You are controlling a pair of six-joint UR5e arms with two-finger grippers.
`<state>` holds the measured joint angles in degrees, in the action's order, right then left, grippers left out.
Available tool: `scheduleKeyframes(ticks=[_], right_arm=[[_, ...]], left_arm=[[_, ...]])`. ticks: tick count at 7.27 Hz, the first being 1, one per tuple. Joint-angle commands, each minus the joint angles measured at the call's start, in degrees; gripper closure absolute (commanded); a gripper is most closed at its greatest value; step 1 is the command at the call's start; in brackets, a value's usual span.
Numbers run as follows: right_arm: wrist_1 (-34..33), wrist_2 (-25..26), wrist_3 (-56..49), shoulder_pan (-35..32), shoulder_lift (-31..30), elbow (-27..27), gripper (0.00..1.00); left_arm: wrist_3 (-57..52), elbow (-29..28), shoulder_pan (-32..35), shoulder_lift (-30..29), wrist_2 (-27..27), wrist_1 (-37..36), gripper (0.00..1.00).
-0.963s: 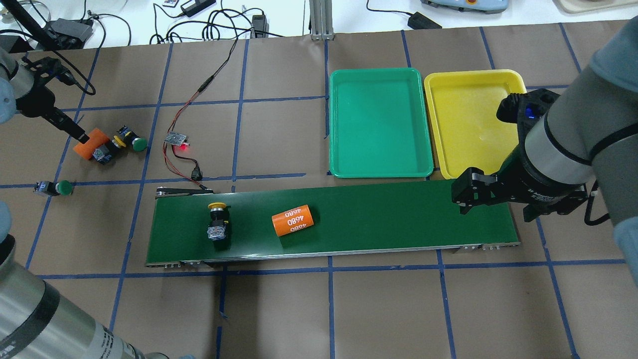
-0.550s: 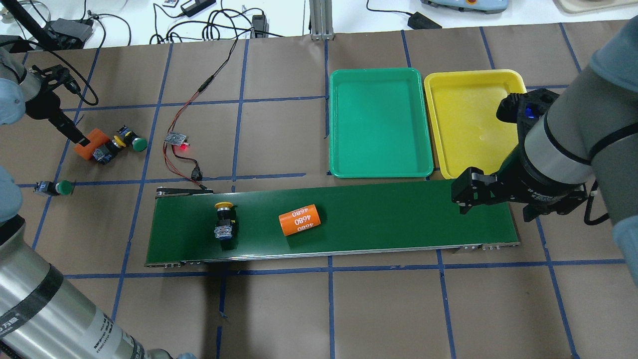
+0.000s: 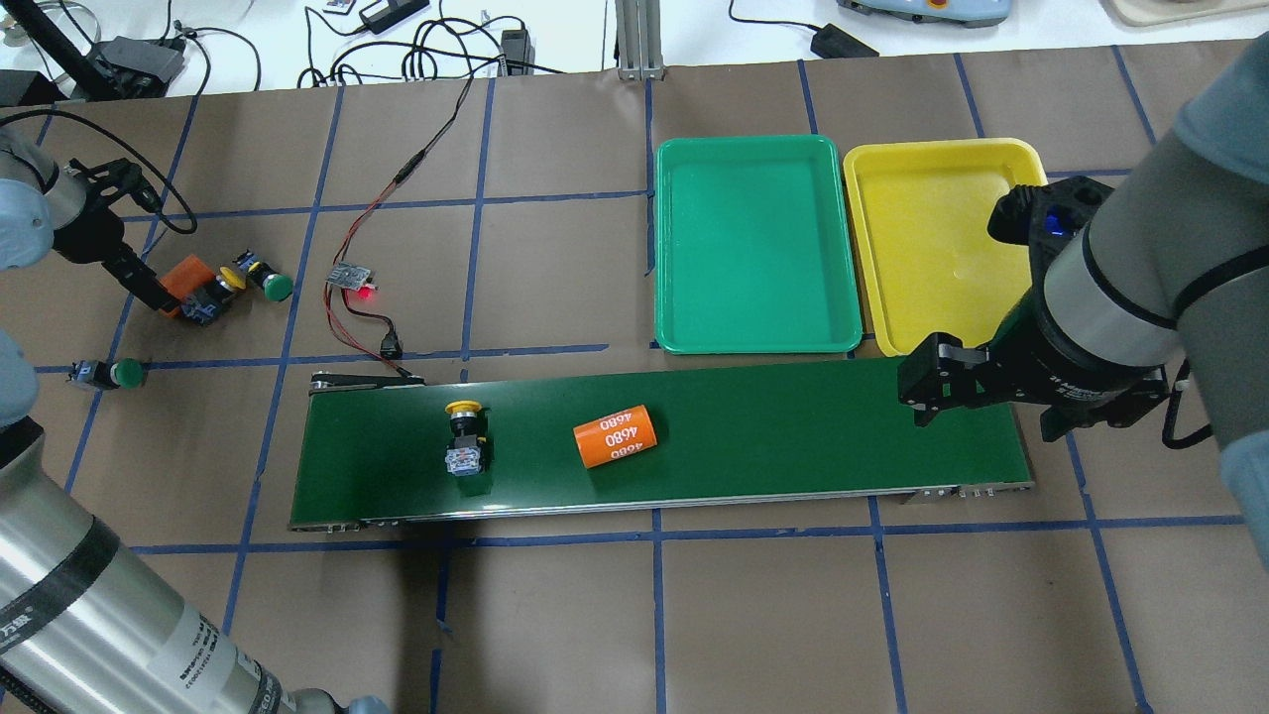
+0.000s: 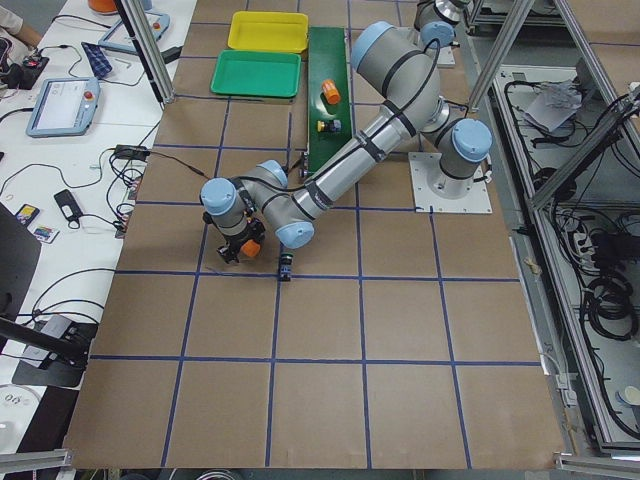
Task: Sort buttons by color to trays
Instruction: 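Carry the orange cylinder with the left gripper down onto the belt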
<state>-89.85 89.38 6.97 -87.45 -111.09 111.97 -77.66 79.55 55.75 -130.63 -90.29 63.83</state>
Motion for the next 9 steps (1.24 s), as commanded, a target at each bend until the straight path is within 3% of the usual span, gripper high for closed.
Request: scheduleKeyframes(ticks=[1, 4, 6, 7, 9], right_arm=[[-0.1, 0.0, 0.1, 0.0, 0.0, 0.0, 0.00], [0.1, 0.0, -0.1, 0.0, 0.0, 0.0, 0.00], [0.2, 0.0, 0.0, 0.0, 0.0, 0.0, 0.00], [0.2, 0.0, 0.0, 0.0, 0.0, 0.0, 0.00], [0.2, 0.0, 0.0, 0.0, 0.0, 0.1, 0.00]], left_arm=[[0.2, 0.0, 0.0, 0.5, -0.2, 1.0, 1.00], [1.5, -1.1, 0.4, 3.7, -0.6, 7.3, 1.00], [9.8, 1.7, 3.0, 10.7, -0.2, 15.5, 1.00], [18.3, 6.0, 6.4, 15.8, -0.2, 17.6, 1.00], [37.7, 21.4, 11.2, 28.3, 0.2, 17.0, 1.00]])
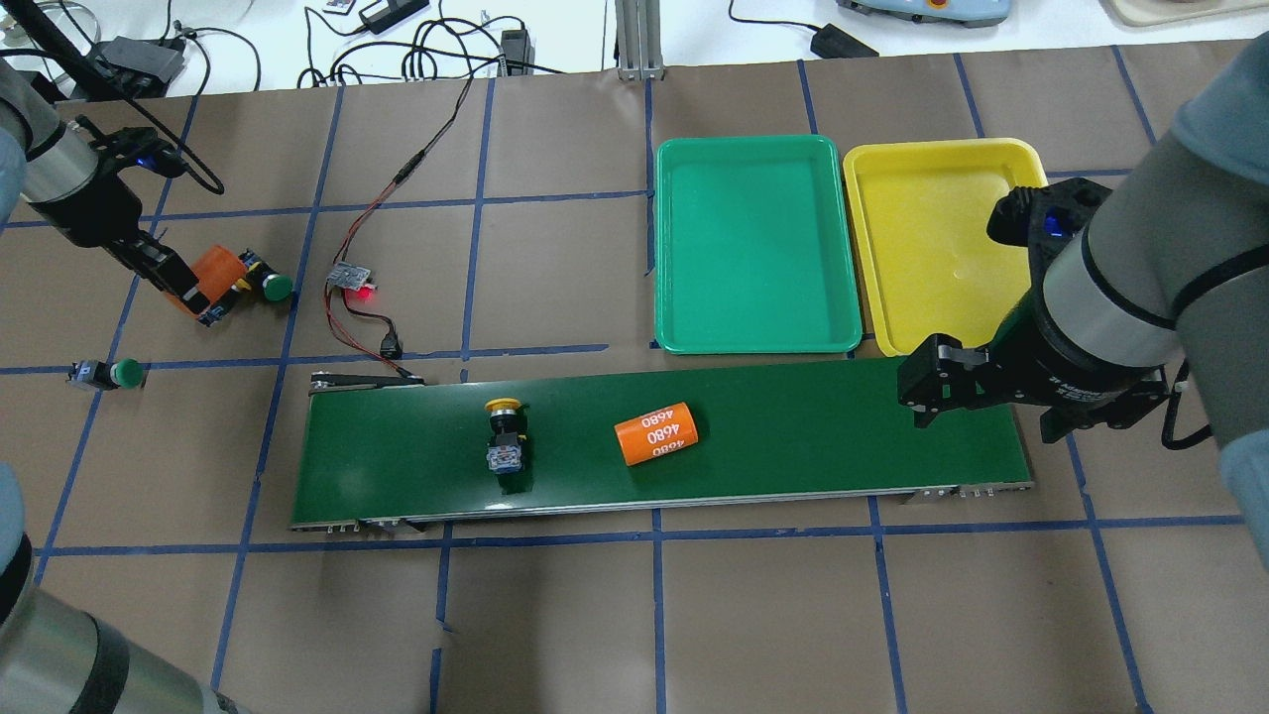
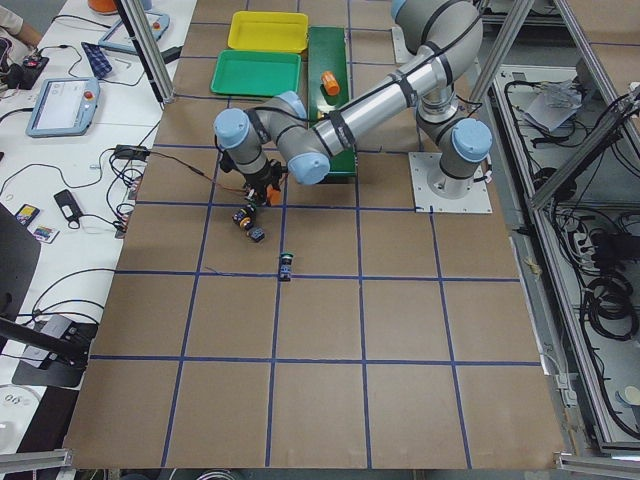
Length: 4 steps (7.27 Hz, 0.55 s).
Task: Sort buttons by color to trays
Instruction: 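Carry the orange cylinder with the left gripper down onto the belt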
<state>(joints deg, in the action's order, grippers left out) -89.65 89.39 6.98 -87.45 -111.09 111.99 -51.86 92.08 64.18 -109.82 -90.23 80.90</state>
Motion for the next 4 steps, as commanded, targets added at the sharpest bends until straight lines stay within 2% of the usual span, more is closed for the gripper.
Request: scheduleKeyframes(ticks=[1, 2, 3, 4], right_arm=[[0.0, 0.0, 0.1, 0.0, 0.0, 0.1, 0.00], [0.0, 0.0, 0.1, 0.0, 0.0, 0.0, 0.00], [0.0, 0.0, 0.0, 0.0, 0.0, 0.0, 0.00], [0.0, 0.0, 0.0, 0.0, 0.0, 0.1, 0.00]], left_arm=[[22.1, 15.3, 5.6, 13.1, 0.1, -0.3, 1.00], [26.3, 18.6, 9.3, 17.4, 0.1, -0.3, 1.00], [23.1, 20.1, 12.8, 20.1, 0.1, -0.2, 1.00], [11.2, 22.3, 15.4, 22.0, -0.2, -0.2, 1.00]])
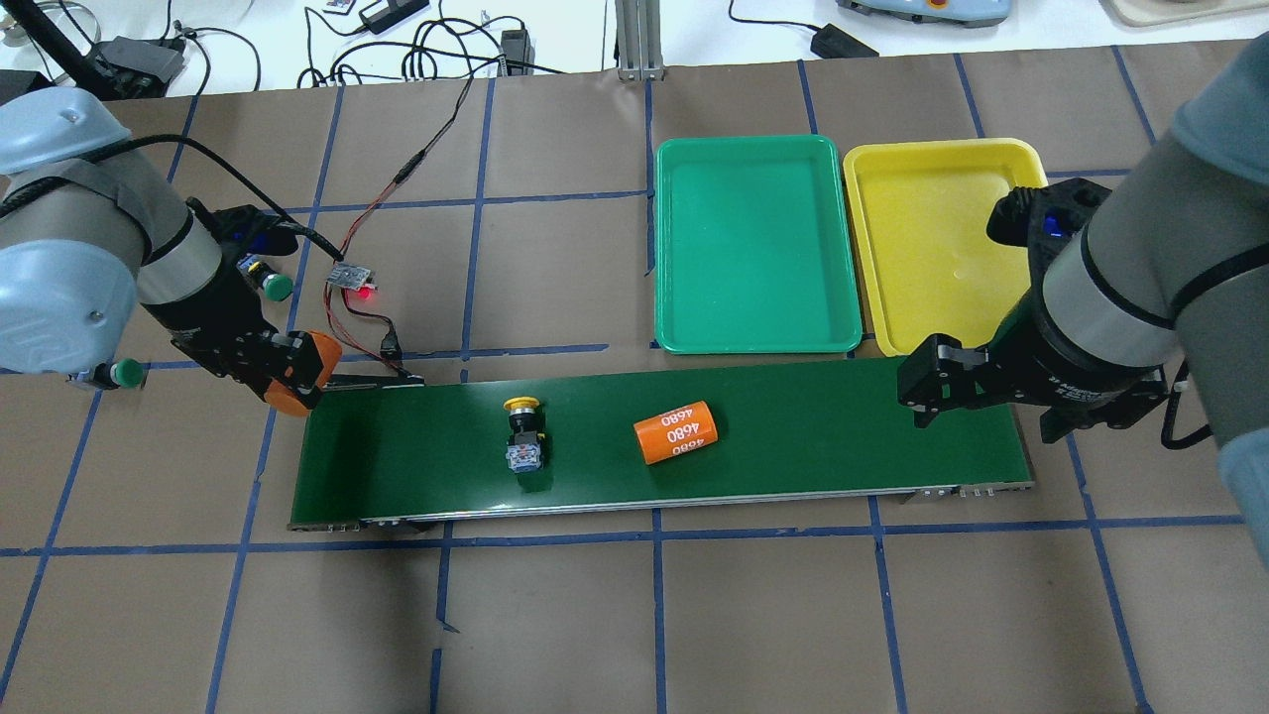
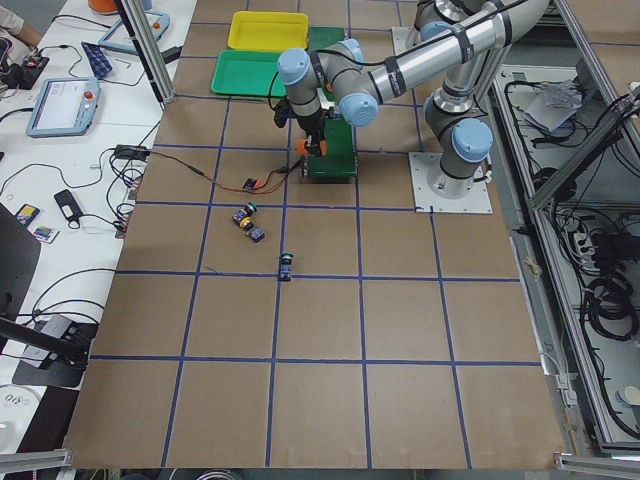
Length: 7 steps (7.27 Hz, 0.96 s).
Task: Sort buttons by color to trays
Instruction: 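Carry the orange cylinder with the left gripper down onto the belt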
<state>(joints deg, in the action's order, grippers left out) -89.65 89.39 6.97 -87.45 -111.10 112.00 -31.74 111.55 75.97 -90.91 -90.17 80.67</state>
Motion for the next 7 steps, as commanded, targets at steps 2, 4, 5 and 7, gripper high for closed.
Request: scheduleKeyframes(ticks=[2, 4, 5, 7], right_arm=[[0.0, 0.1, 0.1, 0.0, 0.0, 0.0, 0.00], [0.0, 0.0, 0.1, 0.0, 0.0, 0.0, 0.00], [0.1, 0.2, 0.0, 0.0, 0.0, 0.1, 0.00], [0.0, 0.1, 0.2, 0.0, 0.0, 0.0, 0.00]], left_arm=[[-24.3, 8.4, 4.4, 4.6, -0.2, -4.2, 1.00], [-38.6, 15.1, 4.5, 4.2, 0.1, -15.6, 1.00], [-39.7, 15.1, 4.4, 3.4, 0.4, -18.1, 1.00], [-38.3, 15.3, 4.5, 4.0, 2.0, -18.4, 0.00]])
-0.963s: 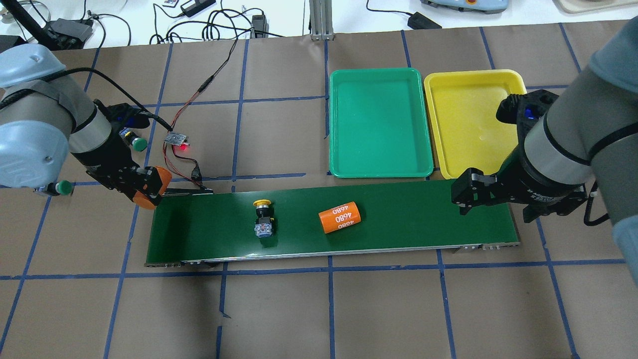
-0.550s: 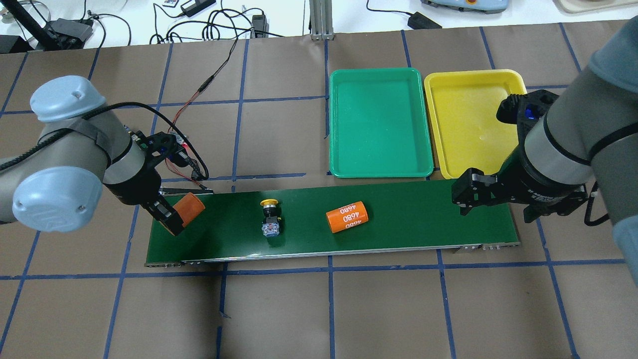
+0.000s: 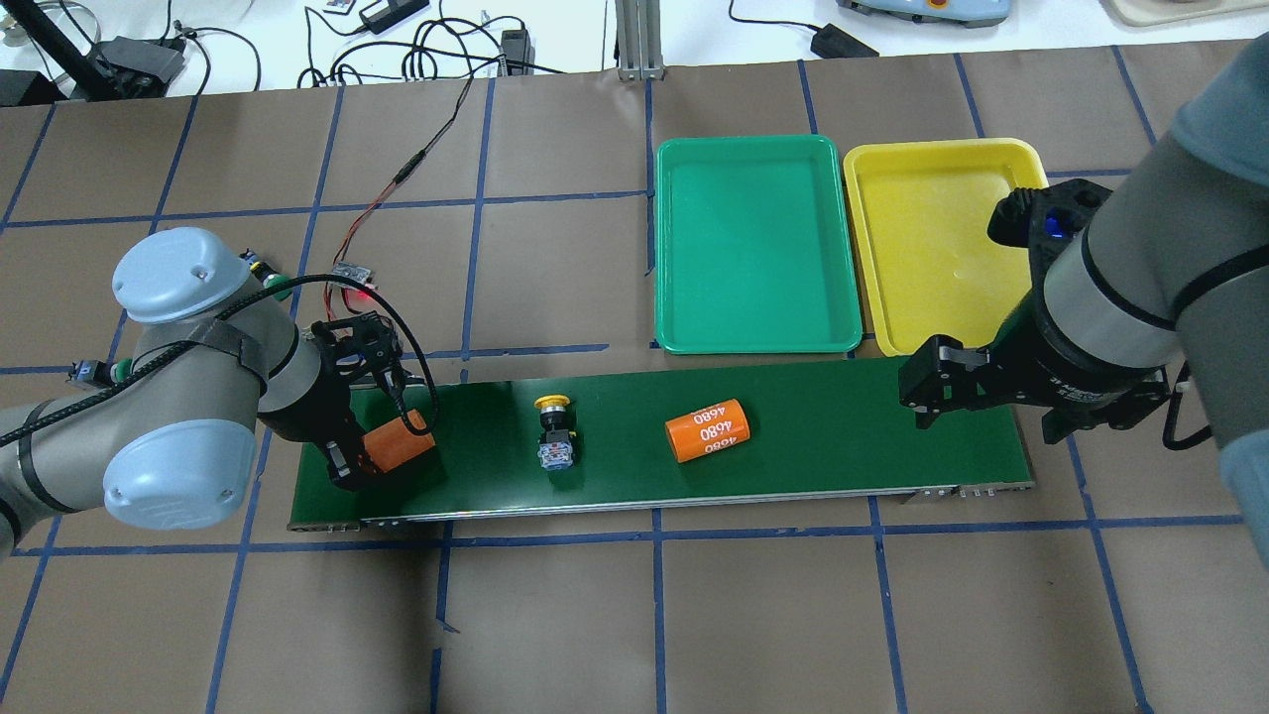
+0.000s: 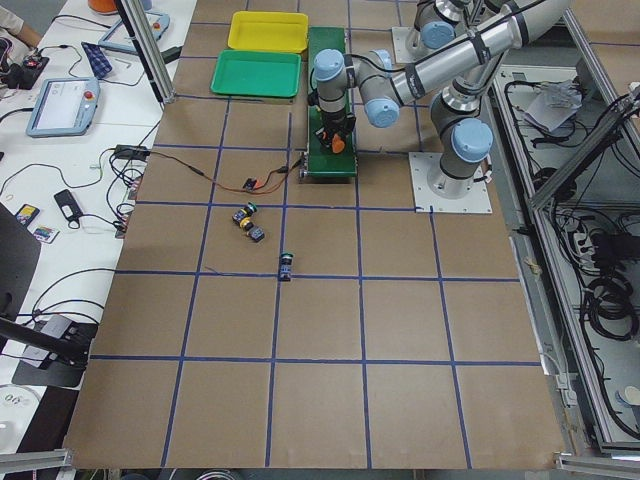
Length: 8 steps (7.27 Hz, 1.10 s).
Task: Sort buttons by color to trays
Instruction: 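Open the left gripper and lift away from the cylinder, then reach the left gripper to the next yellow push-button and grasp it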
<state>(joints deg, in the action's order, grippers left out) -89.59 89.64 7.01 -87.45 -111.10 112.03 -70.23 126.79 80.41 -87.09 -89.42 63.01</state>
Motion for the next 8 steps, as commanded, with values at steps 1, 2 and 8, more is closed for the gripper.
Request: scheduleKeyframes(ticks=[1, 2, 8], right_arm=[[-0.1, 0.0, -0.1, 0.0, 0.0, 0.0, 0.00], [-0.1, -0.3, 0.2, 0.0, 0.0, 0.0, 0.00], [-1.0, -0.2, 0.2, 0.0, 1.1, -0.1, 0.00]], left_arm=[[0.1, -1.2, -0.2, 0.9, 2.4, -0.9, 0.00], [0.0, -4.2, -1.6, 1.3, 2.5, -0.7, 0.00], [-9.6, -30.4, -18.3, -23.8, 1.8, 0.2, 0.00]])
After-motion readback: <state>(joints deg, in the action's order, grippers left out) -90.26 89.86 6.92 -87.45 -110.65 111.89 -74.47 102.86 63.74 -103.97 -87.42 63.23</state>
